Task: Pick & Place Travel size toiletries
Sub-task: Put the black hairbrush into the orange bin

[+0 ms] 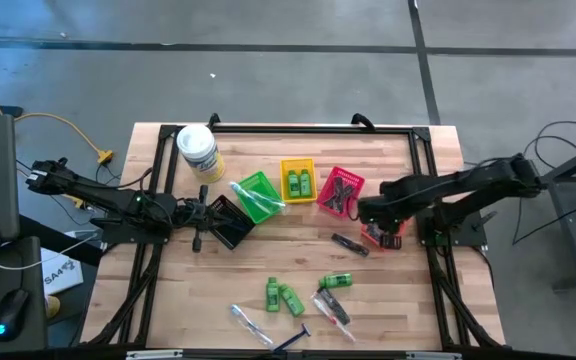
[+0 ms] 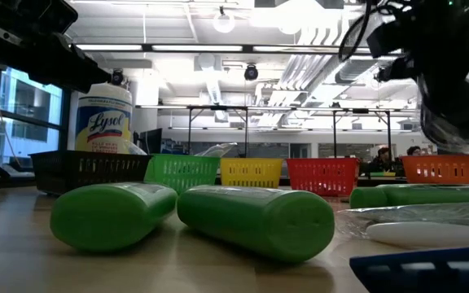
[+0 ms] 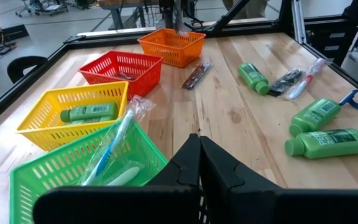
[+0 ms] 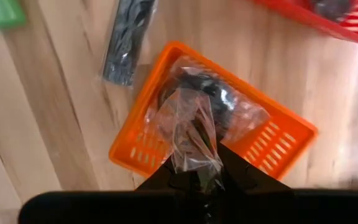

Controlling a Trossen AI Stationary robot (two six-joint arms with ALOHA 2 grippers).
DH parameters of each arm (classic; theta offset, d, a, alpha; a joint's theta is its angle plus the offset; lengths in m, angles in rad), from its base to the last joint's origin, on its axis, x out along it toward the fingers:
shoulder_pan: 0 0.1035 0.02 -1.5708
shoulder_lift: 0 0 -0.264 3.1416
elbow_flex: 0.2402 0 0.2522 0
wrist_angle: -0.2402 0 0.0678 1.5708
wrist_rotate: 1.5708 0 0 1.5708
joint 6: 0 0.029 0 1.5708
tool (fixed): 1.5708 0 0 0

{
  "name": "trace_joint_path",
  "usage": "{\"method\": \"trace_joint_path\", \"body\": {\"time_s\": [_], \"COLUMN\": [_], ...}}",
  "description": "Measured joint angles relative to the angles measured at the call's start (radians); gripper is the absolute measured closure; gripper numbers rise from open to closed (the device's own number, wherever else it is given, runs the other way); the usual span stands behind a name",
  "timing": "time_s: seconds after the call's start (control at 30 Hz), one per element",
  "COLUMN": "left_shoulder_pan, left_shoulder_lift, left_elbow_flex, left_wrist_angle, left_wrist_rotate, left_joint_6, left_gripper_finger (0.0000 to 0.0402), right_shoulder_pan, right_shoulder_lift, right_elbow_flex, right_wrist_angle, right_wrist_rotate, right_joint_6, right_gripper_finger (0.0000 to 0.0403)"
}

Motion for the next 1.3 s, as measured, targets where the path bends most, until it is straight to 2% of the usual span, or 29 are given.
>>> {"method": "trace_joint_path", "body": {"time_s": [0.13, 0.33, 0.63, 0.73, 0.87, 1.07, 1.3], "left_shoulder_pan": [0.000, 0.000, 0.000, 0.000, 0.000, 0.000, 0.000], "left_shoulder_lift": [0.000, 0.000, 0.000, 0.000, 0.000, 0.000, 0.000], "left_elbow_flex": [0.000, 0.000, 0.000, 0.001, 0.001, 0.001, 0.001], "left_wrist_angle": [-0.002, -0.029, -0.027, -0.026, -0.026, -0.025, -0.025], "left_wrist_rotate": [0.000, 0.000, 0.000, 0.000, -0.005, -0.043, -0.046], "left_joint_6": [-0.002, -0.004, -0.010, -0.010, -0.011, -0.026, -0.026], "left_gripper_finger": [0.0401, 0.0401, 0.0401, 0.0401, 0.0401, 0.0401, 0.0401], "right_shoulder_pan": [-0.007, -0.049, -0.082, -0.082, -0.082, -0.082, -0.082], "right_shoulder_lift": [0.059, 0.129, 0.156, 0.156, 0.156, 0.156, 0.148], "right_elbow_flex": [0.000, 0.000, 0.000, 0.000, 0.000, 0.000, 0.000], "right_wrist_angle": [0.008, 0.015, 0.017, 0.017, 0.013, -0.088, -0.153], "right_wrist_rotate": [-0.008, 0.025, 0.010, 0.014, 0.023, 0.143, 0.193], "right_joint_6": [-0.075, -0.102, -0.091, -0.071, -0.071, -0.041, 0.010], "right_gripper_finger": [0.0374, 0.0374, 0.0369, 0.0346, 0.0294, 0.0225, 0.0195]}}
